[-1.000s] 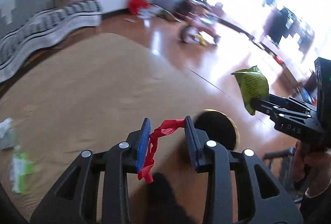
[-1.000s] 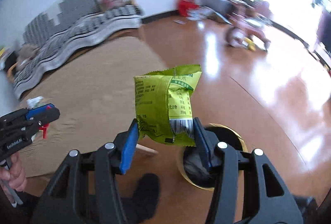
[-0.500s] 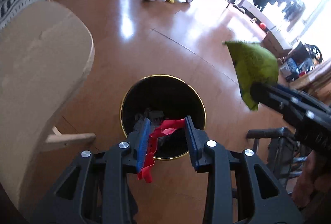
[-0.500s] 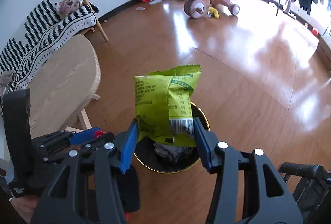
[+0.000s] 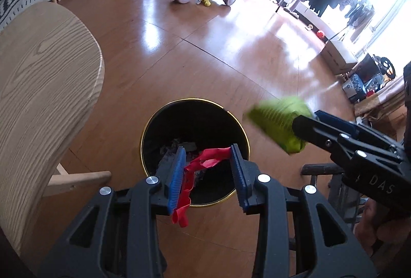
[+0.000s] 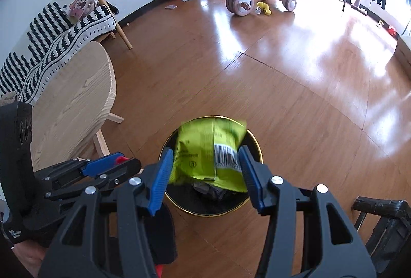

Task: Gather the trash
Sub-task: 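Carry the ribbon and snack bag over the bin and open both tools, then swing both open tools back over the table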

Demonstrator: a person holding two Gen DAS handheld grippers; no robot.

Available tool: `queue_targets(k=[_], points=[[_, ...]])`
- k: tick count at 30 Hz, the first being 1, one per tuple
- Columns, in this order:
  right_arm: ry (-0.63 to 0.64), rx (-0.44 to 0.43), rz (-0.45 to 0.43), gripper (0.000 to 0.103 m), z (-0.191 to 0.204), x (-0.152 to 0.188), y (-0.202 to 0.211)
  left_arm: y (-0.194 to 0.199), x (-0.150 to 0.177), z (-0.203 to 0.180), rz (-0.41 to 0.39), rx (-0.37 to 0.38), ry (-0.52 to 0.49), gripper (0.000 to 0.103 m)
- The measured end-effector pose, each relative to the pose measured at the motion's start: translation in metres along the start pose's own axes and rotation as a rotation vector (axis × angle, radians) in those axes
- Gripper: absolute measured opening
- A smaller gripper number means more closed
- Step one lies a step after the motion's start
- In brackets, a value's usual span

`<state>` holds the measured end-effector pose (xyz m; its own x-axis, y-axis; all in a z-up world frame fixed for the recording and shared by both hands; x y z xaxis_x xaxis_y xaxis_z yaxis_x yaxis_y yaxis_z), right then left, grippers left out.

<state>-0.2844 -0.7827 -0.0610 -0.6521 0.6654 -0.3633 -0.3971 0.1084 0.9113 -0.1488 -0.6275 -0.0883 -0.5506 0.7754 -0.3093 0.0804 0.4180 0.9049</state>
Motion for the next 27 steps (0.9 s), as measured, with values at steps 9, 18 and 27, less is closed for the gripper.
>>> queue_targets(k=[9, 18, 27], points=[[-0.032, 0.002, -0.025, 0.076, 0.003, -0.009, 0.001, -0.002, -0.006, 0.004, -0.013, -0.023, 0.025, 0.084], [-0.037, -0.012, -0.067, 0.08, 0.009, -0.011, 0.023, 0.01, -0.003, 0.012, -0.027, -0.07, 0.067, 0.09], [0.131, -0.096, -0.173, 0.084, 0.13, -0.035, 0.075, 0.169, 0.027, 0.1, -0.275, -0.091, 0.098, 0.09]])
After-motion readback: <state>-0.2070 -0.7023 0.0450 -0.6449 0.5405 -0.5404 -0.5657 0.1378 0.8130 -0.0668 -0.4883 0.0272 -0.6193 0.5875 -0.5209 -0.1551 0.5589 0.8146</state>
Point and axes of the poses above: each gripper's, at about its wrist camera, not at the fingertips, and y roughly against the way its jaws point, z to its left, x to its underside, the point moved 2 cm from there along -y, roughly the way its jaws point, and after that the axes turned 9 degrees about z, right-handed, at the moved point
